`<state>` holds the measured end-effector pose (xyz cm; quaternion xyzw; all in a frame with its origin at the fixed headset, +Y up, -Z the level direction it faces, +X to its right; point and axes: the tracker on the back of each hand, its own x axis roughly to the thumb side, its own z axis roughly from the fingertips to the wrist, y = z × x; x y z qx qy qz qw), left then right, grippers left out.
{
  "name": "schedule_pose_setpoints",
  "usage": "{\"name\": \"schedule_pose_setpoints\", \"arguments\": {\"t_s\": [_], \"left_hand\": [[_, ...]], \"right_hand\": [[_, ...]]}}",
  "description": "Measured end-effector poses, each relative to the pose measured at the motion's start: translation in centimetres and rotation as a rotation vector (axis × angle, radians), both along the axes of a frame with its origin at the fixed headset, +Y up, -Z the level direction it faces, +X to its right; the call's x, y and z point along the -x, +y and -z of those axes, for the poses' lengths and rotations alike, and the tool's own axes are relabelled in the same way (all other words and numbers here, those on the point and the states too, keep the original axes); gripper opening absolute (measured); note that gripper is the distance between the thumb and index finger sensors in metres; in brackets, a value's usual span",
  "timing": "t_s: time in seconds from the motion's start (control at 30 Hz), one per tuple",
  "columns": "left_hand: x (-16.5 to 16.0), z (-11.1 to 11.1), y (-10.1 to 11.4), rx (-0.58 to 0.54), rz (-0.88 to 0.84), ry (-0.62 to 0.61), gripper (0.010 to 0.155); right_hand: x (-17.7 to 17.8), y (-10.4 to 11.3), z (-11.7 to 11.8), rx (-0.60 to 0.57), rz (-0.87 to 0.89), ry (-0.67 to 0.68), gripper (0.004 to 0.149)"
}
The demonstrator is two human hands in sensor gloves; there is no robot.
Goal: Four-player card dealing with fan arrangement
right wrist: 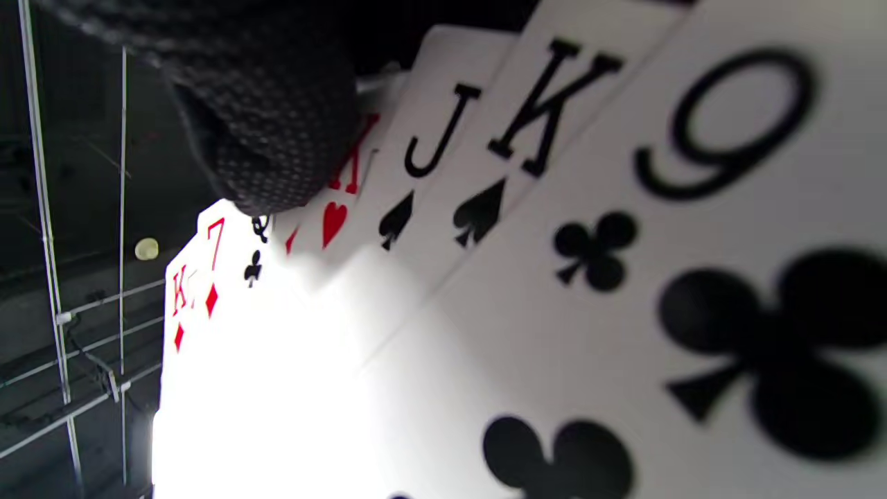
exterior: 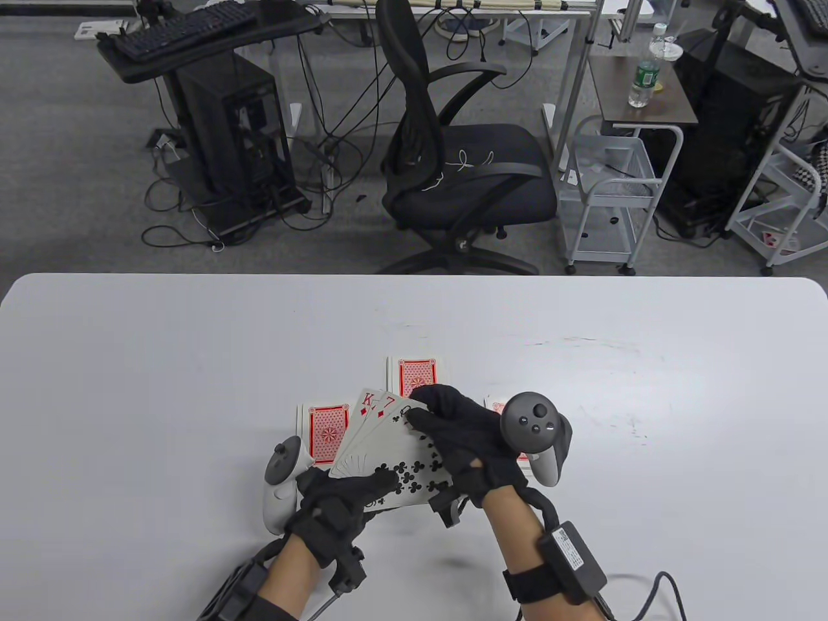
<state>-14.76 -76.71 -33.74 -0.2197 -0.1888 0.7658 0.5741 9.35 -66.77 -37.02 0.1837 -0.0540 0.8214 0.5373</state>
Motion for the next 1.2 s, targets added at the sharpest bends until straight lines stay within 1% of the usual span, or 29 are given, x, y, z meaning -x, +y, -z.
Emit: {"name": "schedule_pose_setpoints", "arguments": {"t_s": [0.07,0.13,0.2,0.23,0.37,0.4,0.43,0.47,0.5,0.57,0.6,0.67,0.73,0.8,0.9,1.0,1.07,1.13,1.17,1.2], "left_hand": [[0.0,0.1,0.1,-0.004,0.017,-0.006,0.063],[0.0,0.1,0.0,0.001,-0.002,-0.01,0.063],[0.0,0.0,0.0,0.01,-0.036,-0.004,0.062],[0.1,0.0,0.0,0.008,-0.05,0.002,0.061],[0.5,0.1,-0.1,0.027,-0.095,0.036,0.06],[0.5,0.1,-0.1,0.028,-0.097,0.038,0.06],[0.5,0.1,-0.1,0.031,-0.091,0.043,0.06],[0.5,0.1,0.0,0.027,-0.086,0.042,0.059],[0.6,0.1,-0.1,0.025,-0.085,0.038,0.059],[0.6,0.1,-0.2,0.03,-0.08,0.048,0.059],[0.7,0.2,-0.2,0.029,-0.074,0.047,0.059],[0.5,0.2,-0.1,0.029,-0.083,0.037,0.059],[0.4,0.2,0.0,0.018,-0.052,0.031,0.06],[0.3,0.2,-0.1,0.019,-0.006,0.028,0.06],[0.1,0.2,-0.3,0.043,0.037,0.028,0.06],[0.0,0.3,-0.2,0.022,0.127,0.01,0.06],[-0.2,0.2,-0.1,0.002,0.185,-0.012,0.06],[-0.5,0.2,0.0,-0.007,0.203,-0.023,0.06],[-0.6,0.2,-0.1,-0.006,0.206,-0.029,0.06],[-0.6,0.2,-0.1,0.002,0.2,-0.027,0.06]], "right_hand": [[-0.3,-0.1,0.2,0.006,0.0,0.002,0.045],[-0.6,-0.4,0.4,0.052,0.042,0.038,0.051],[-1.3,-0.8,0.6,0.102,0.122,0.034,0.054],[-1.6,-0.9,0.7,0.132,0.126,0.028,0.056],[-1.9,-1.6,1.0,0.159,0.032,0.09,0.061],[-1.7,-1.6,1.0,0.163,0.017,0.109,0.058],[-1.3,-1.7,0.9,0.145,0.009,0.115,0.049],[-1.1,-1.7,0.8,0.112,0.021,0.093,0.04],[-1.0,-1.7,0.7,0.083,0.024,0.043,0.04],[-1.0,-1.5,0.8,0.095,-0.014,0.069,0.04],[-1.2,-1.4,0.9,0.103,-0.028,0.093,0.04],[-1.5,-1.3,1.0,0.096,-0.013,0.094,0.044],[-1.7,-1.1,1.0,0.076,0.064,0.105,0.052],[-1.5,-0.7,0.9,0.035,0.115,0.143,0.054],[-0.8,-0.1,0.7,-0.011,0.093,0.174,0.059],[-0.3,0.5,0.4,-0.035,-0.002,0.136,0.062],[0.1,0.9,0.1,-0.093,-0.12,0.091,0.059],[0.4,1.3,-0.2,-0.147,-0.2,0.023,0.046],[0.5,1.5,-0.4,-0.179,-0.221,-0.021,0.044],[0.6,1.7,-0.5,-0.185,-0.221,-0.018,0.042]]}}
